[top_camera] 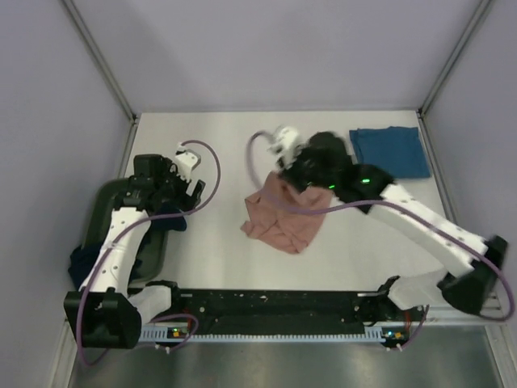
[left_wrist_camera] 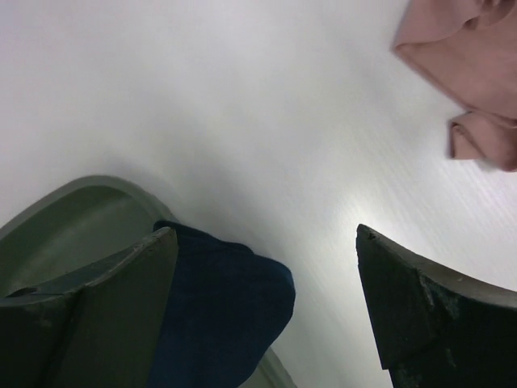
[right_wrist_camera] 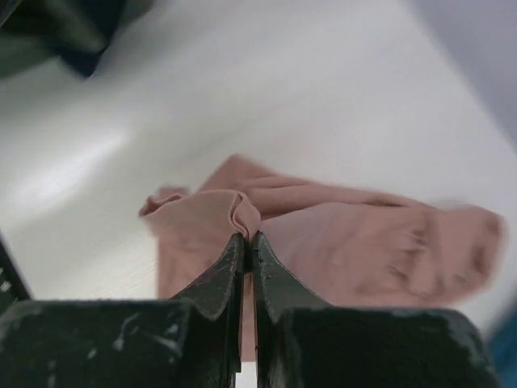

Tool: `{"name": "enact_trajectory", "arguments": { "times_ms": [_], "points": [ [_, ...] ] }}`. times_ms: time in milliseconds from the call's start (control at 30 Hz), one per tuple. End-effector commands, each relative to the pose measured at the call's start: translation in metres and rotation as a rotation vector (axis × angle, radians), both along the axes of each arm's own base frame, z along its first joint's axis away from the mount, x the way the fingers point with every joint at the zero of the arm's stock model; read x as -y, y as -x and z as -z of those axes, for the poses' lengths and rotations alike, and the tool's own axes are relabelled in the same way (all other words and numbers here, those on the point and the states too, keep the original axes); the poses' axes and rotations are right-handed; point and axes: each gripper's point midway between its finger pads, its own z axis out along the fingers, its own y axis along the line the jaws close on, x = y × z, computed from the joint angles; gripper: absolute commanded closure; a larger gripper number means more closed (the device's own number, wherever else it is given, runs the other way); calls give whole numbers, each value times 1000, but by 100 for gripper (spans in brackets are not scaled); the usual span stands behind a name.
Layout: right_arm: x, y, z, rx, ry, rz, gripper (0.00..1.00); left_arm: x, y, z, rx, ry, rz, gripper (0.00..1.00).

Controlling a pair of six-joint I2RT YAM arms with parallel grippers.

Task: Fold and stack the t-shirts
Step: Flatten out the tshirt

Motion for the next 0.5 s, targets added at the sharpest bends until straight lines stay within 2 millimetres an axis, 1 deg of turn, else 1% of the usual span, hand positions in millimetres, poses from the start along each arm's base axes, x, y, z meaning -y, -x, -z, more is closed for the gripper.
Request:
{"name": "enact_trajectory", "arguments": {
  "times_ms": [0,33,67,100,133,200,267,300,367,400,467],
  "points": [
    [136,-40,-100,174,-228,390,100,41,3,-49,124,137,196,6],
    [166,-40,-98,204,-220,474,100,54,10,-48,107,152,269,7],
    [187,-35,-99,231,-229,522,100,70,19,-46,90,174,337,6],
    [205,-32,-91,237,-225,566,100,83,27,-42,73,182,395,6],
    [219,-27,-89,250,-232,596,100,98,36,-32,54,171,462,5],
    [240,-21,-74,258,-220,657,100,123,51,-8,31,104,584,3],
    [253,-17,-62,256,-210,694,100,148,62,20,2,9,671,3],
    [257,-16,-57,255,-206,708,100,163,72,34,-30,-26,730,2],
    [262,-15,-48,241,-196,726,100,182,86,55,-81,-103,825,3],
    [263,-14,-45,236,-193,730,100,189,87,66,-83,-140,856,3],
    [263,-15,-40,222,-185,732,100,195,81,81,-76,-195,878,6]
  ]
}}
